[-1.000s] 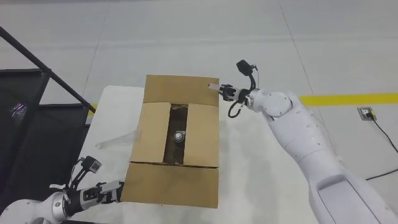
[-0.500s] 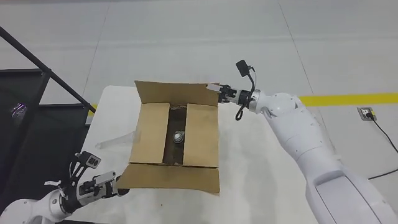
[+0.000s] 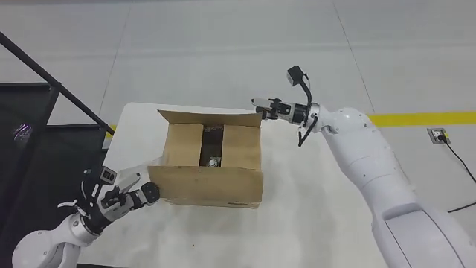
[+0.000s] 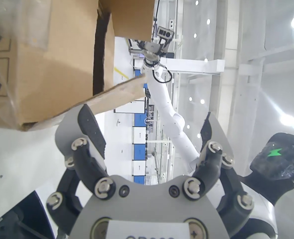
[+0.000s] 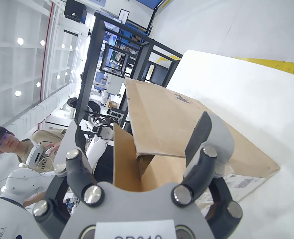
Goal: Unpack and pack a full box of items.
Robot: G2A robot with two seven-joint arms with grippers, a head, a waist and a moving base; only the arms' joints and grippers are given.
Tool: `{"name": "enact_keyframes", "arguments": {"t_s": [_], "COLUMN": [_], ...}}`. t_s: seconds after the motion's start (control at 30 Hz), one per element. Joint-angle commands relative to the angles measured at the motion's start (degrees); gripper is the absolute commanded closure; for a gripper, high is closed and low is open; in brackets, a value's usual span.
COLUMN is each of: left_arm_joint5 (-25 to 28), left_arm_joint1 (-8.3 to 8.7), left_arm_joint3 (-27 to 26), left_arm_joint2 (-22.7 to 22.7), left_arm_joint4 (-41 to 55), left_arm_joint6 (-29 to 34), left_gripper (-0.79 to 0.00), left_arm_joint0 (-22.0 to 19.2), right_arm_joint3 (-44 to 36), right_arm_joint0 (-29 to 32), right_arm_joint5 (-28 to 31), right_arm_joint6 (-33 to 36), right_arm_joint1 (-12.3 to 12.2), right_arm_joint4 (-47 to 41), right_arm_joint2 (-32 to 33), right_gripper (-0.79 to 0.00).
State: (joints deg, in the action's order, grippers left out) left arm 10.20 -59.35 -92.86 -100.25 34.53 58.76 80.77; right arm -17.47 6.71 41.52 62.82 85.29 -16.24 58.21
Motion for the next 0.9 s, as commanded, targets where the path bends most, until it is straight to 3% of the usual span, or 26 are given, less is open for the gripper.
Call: {"name": "enact_keyframes", "arguments": {"t_s": [0.0, 0.4, 0.87], "left_arm_joint5": [0.62, 1.89, 1.51], "left_arm_joint1": [-0.10, -0.54, -0.81], "left_arm_joint3": [-0.55, -2.42, -0.90], "left_arm_joint2": [0.84, 5.46, 9.37], "left_arm_joint4": [-1.54, -9.52, -14.95], "left_arm_joint6": [-2.54, -12.03, -16.63], "left_gripper": [-0.785, -0.785, -0.785], "left_arm_joint0": [-0.09, -1.81, -4.61], "right_arm_joint3": [-2.53, -10.55, -6.02], "right_arm_joint0": [0.66, 2.12, 1.69], "right_arm_joint5": [-1.22, -10.94, -18.67], "right_arm_joint6": [1.18, 10.89, 17.26], "right_arm_joint1": [-0.44, -3.07, -1.82], "right_arm_joint4": [-0.84, -4.75, -9.95], "right_arm_joint2": [-0.21, -4.04, -7.52], "right_gripper": [-0.785, -0.785, -0.785]}}
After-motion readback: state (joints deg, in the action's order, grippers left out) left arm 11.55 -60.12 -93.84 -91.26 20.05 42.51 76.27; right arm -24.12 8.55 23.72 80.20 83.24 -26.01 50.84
